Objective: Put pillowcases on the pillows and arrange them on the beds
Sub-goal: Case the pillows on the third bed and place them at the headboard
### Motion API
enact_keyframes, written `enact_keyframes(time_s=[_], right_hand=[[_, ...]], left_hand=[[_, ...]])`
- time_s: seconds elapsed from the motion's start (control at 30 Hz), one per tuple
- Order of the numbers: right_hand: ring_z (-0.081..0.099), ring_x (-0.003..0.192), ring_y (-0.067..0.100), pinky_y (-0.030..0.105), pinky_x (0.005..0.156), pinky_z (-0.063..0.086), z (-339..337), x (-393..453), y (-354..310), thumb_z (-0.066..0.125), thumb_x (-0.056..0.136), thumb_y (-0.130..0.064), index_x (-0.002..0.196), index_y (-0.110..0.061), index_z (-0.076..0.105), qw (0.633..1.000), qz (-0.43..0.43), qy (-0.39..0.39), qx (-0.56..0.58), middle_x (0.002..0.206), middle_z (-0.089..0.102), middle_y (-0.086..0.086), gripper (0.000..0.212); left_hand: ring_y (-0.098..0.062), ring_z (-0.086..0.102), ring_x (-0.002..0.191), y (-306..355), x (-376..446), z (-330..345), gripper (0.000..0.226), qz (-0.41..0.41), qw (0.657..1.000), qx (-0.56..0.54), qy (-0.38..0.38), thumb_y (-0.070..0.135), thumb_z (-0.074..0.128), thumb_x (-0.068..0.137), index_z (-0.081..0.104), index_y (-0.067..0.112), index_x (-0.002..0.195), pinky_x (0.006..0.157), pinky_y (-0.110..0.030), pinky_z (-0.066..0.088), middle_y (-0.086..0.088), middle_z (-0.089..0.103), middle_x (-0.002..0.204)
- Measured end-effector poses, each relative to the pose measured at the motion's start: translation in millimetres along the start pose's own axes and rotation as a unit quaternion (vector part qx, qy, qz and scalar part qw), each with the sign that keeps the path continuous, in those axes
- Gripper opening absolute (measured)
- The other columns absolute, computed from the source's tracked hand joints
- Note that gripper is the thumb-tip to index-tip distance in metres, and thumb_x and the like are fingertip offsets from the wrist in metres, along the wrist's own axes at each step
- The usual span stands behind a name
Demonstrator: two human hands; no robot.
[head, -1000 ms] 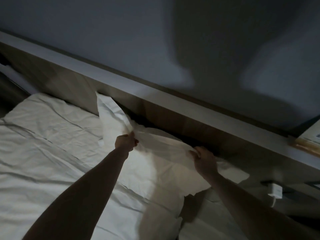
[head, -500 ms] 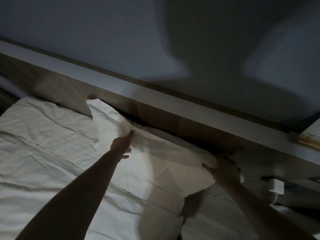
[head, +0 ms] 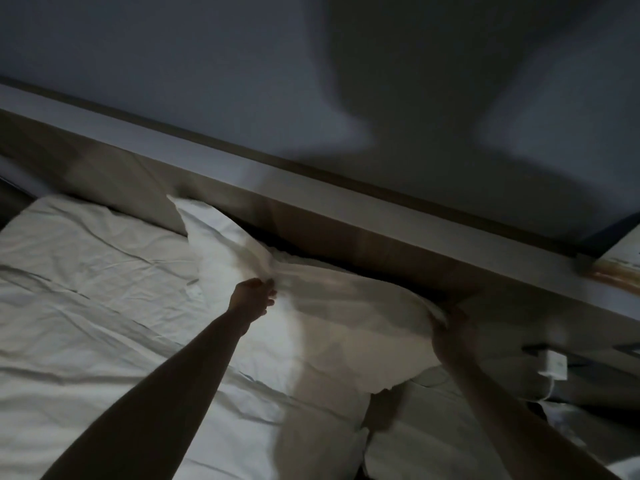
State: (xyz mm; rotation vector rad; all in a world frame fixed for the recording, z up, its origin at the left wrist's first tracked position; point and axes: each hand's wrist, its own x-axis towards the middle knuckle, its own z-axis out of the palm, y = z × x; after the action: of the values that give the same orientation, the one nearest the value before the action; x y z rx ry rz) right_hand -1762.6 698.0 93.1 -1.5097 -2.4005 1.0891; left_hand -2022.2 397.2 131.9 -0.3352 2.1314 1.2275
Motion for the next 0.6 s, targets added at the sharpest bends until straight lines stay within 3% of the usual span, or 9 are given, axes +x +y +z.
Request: enact_keyframes(time_s=[0.13, 0.23, 0.3, 0.33, 0.4, 0.47, 0.53, 0.6], right_hand=[[0.066, 0.105, 0.029, 0.038, 0.089, 0.052, -8, -20, -21, 0.074, 0.088, -0.045, 0.125, -0.020, 0.064, 0.999, -0.024, 0.033, 0.007, 0.118, 0.069, 0.006, 0.045], [0.063, 0.108, 0.019, 0.044, 0.096, 0.053, -8, -20, 1, 0.064, 0.073, -0.083, 0.130, -0.034, 0.056, 0.984, 0.032, 0.072, 0.162, 0.130, 0.064, 0.009, 0.076], [0.057, 0.102, 0.005, 0.031, 0.095, 0.048, -10, -26, 7, 0.054, 0.075, -0.088, 0.140, -0.031, 0.047, 0.968, 0.100, 0.084, 0.212, 0.145, 0.053, 0.018, 0.087], [0.057, 0.104, 0.008, 0.029, 0.097, 0.047, -8, -29, 4, 0.051, 0.081, -0.084, 0.144, -0.027, 0.043, 0.962, 0.130, 0.086, 0.223, 0.148, 0.049, 0.021, 0.085], [0.056, 0.118, 0.031, 0.046, 0.105, 0.046, -3, -27, 1, 0.052, 0.093, -0.068, 0.148, -0.019, 0.041, 0.936, 0.197, 0.070, 0.281, 0.143, 0.050, 0.017, 0.075], [0.054, 0.114, 0.035, 0.061, 0.104, 0.048, 4, -23, -8, 0.058, 0.099, -0.047, 0.147, -0.018, 0.042, 0.902, 0.250, 0.041, 0.349, 0.131, 0.051, 0.012, 0.058], [0.060, 0.105, 0.036, 0.066, 0.101, 0.050, 9, -15, -7, 0.061, 0.101, -0.032, 0.130, -0.010, 0.051, 0.904, 0.238, 0.057, 0.350, 0.123, 0.060, 0.022, 0.037], [0.062, 0.087, 0.025, 0.062, 0.090, 0.056, 9, -11, -4, 0.061, 0.102, -0.027, 0.108, -0.013, 0.055, 0.922, 0.189, 0.062, 0.331, 0.100, 0.065, 0.011, 0.017]], left_hand=[[-0.034, 0.074, 0.088, -5, 19, -17, 0.044, 0.043, 0.990, 0.126, 0.041, 0.055, 0.065, 0.085, 0.072, 0.012, 0.090, 0.086, -0.047, 0.061, -0.009, 0.077, 0.087], [-0.039, 0.074, 0.094, -9, 55, -44, 0.072, 0.041, 0.981, 0.155, 0.106, 0.074, 0.066, 0.070, 0.070, 0.011, 0.104, 0.086, -0.046, 0.060, -0.015, 0.077, 0.099], [-0.039, 0.072, 0.101, -10, 89, -65, 0.093, 0.030, 0.981, 0.130, 0.143, 0.081, 0.069, 0.060, 0.060, 0.017, 0.126, 0.090, -0.049, 0.060, -0.018, 0.073, 0.113], [-0.039, 0.071, 0.103, 1, 90, -72, 0.101, 0.021, 0.980, 0.117, 0.161, 0.082, 0.070, 0.056, 0.054, 0.020, 0.133, 0.090, -0.051, 0.060, -0.018, 0.071, 0.119], [-0.036, 0.070, 0.100, 27, 85, -79, 0.103, 0.024, 0.981, 0.095, 0.168, 0.075, 0.075, 0.062, 0.044, 0.023, 0.145, 0.079, -0.045, 0.063, -0.014, 0.063, 0.130], [-0.031, 0.067, 0.085, 44, 92, -83, 0.098, 0.030, 0.981, 0.106, 0.160, 0.065, 0.075, 0.075, 0.035, 0.024, 0.154, 0.062, -0.035, 0.057, -0.011, 0.059, 0.132], [-0.031, 0.065, 0.084, 48, 107, -84, 0.103, 0.009, 0.981, 0.121, 0.149, 0.066, 0.074, 0.075, 0.028, 0.025, 0.158, 0.059, -0.034, 0.054, -0.012, 0.061, 0.133], [-0.033, 0.065, 0.089, 49, 115, -82, 0.095, -0.009, 0.979, 0.147, 0.140, 0.063, 0.073, 0.078, 0.039, 0.015, 0.152, 0.062, -0.038, 0.058, -0.013, 0.065, 0.123]])
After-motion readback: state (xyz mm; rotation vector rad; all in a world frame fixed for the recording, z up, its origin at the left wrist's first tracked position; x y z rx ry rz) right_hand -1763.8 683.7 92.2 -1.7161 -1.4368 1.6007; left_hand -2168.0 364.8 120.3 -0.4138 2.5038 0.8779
